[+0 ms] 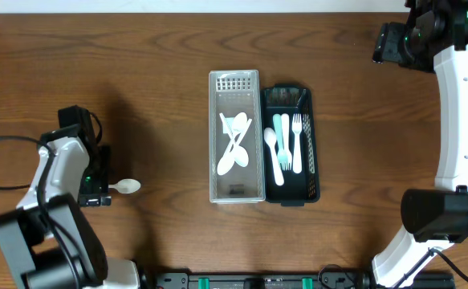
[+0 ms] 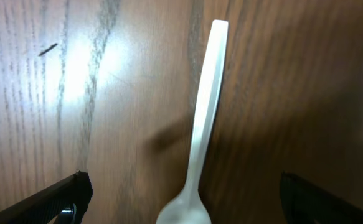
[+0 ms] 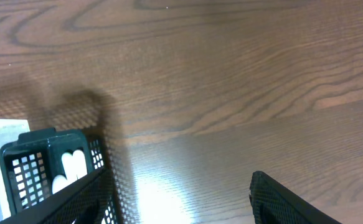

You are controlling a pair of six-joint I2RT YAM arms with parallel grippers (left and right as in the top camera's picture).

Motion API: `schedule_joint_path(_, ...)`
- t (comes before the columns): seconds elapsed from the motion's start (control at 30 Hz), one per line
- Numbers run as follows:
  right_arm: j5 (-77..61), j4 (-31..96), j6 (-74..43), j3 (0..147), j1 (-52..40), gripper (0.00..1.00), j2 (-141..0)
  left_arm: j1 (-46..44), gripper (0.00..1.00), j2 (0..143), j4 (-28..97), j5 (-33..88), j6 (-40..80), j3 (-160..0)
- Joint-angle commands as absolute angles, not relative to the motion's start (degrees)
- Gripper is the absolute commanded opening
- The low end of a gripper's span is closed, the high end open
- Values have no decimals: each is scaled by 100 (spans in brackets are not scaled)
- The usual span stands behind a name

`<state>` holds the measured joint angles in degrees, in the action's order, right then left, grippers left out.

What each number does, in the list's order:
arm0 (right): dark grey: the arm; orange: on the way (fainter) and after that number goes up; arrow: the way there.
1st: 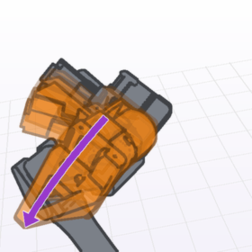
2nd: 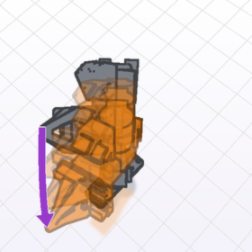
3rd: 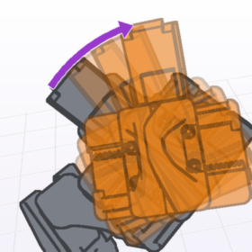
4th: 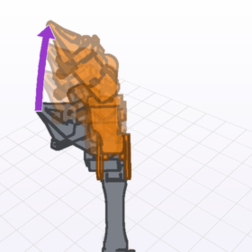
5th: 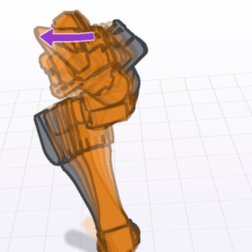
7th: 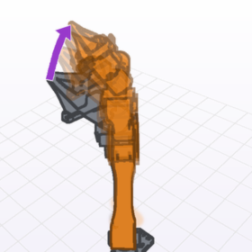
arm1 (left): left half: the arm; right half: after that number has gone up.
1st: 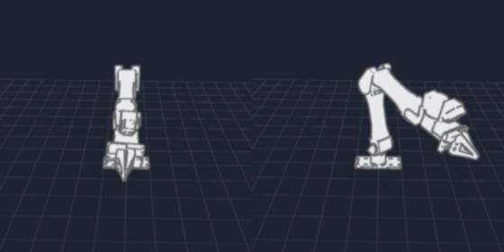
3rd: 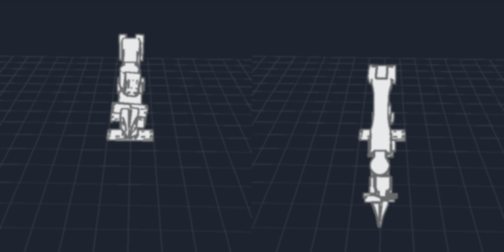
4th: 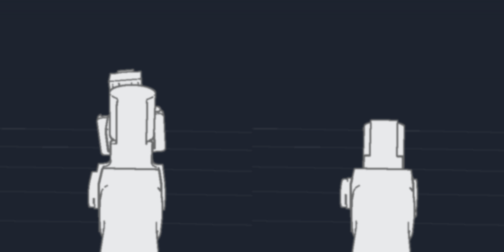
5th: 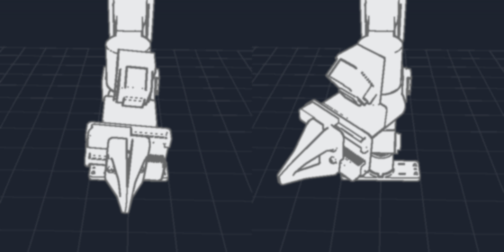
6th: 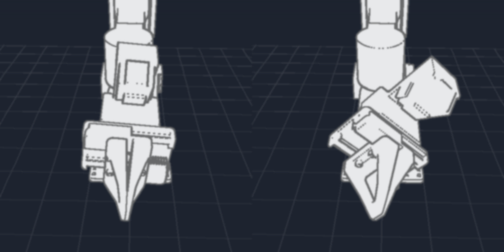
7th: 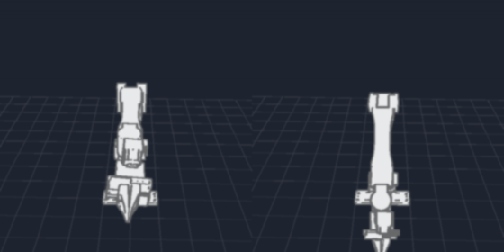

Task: Pack container
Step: 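Reach the left gripper to the last white spoon and grasp it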

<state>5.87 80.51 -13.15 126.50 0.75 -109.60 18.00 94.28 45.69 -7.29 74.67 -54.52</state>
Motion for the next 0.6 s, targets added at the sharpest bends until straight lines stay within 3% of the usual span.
schedule_joint_path(0.0,622,8077,-1278,12613,121,74,-10984,1826,98,9758,4504,-755,7513,-5411)
schedule_joint_path(0.57,624,8180,-1278,12613,121,76,-10984,1824,98,10309,3592,-165,6923,-5408)
